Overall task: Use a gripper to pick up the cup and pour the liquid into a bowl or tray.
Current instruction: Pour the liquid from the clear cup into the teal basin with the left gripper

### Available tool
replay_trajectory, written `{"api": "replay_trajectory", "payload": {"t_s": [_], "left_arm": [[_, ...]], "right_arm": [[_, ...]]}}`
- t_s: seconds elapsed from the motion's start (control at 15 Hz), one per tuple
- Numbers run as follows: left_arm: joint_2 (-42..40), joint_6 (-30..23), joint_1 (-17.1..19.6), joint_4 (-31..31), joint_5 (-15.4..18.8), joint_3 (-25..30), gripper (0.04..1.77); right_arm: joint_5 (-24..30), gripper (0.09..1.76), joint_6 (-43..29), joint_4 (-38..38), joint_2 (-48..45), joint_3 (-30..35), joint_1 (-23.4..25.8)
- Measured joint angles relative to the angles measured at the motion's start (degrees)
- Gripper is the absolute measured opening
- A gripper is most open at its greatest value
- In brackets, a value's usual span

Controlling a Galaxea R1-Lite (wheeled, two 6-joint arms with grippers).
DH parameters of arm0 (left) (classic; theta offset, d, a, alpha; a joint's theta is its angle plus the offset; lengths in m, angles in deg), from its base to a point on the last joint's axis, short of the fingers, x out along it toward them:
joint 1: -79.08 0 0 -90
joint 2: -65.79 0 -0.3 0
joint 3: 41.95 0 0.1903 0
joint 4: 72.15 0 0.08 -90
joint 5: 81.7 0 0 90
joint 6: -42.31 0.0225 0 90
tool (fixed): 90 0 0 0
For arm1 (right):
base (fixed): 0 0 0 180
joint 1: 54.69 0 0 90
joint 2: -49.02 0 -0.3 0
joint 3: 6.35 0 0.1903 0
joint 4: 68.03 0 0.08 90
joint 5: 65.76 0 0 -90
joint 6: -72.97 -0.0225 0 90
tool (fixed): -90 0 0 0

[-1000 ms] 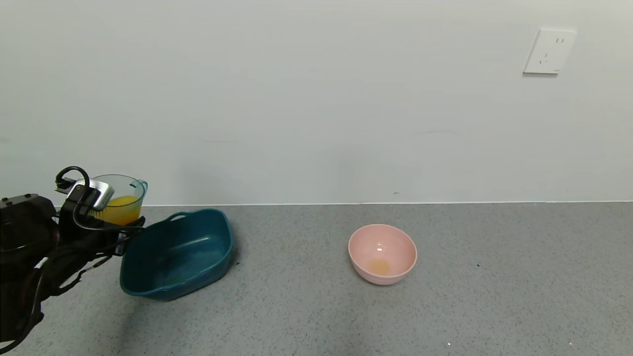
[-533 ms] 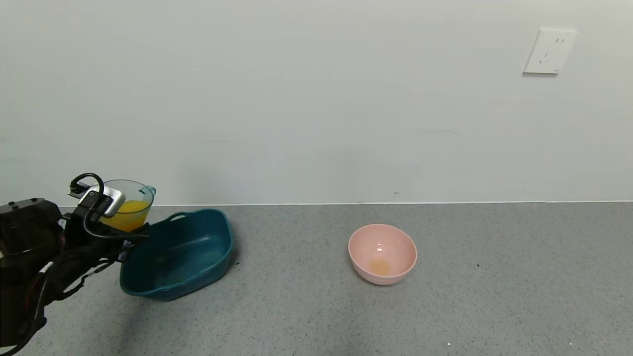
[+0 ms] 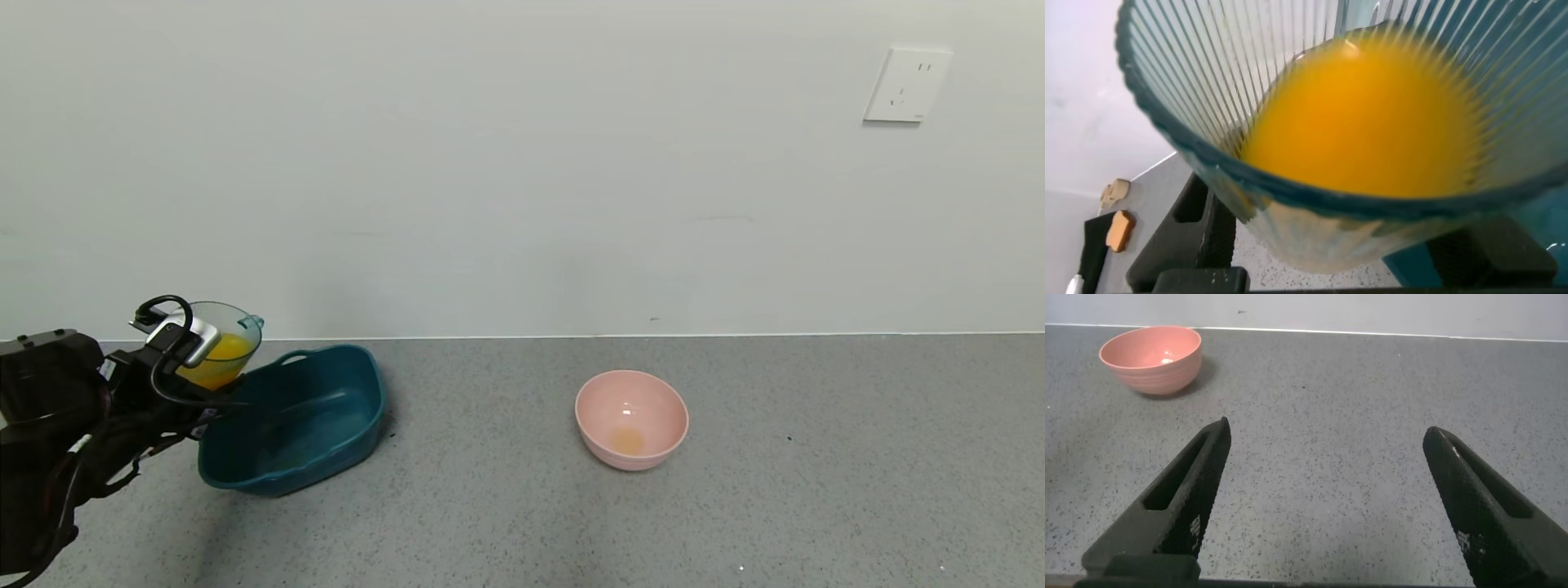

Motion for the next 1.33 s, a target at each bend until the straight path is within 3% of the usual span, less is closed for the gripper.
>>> {"api": "replay_trajectory", "payload": {"t_s": [0.6, 1.33], "left_arm": [[-0.1, 6.6, 0.0, -0.1, -0.2, 0.8, 1.29], [-0.5, 24.1, -0.1, -0.1, -1.5, -0.2, 1.29]], "right_arm": [[0.0, 1.71, 0.0, 0.0, 0.0, 0.0, 0.0], [0.0, 1.71, 0.0, 0.0, 0.0, 0.0, 0.0]]}}
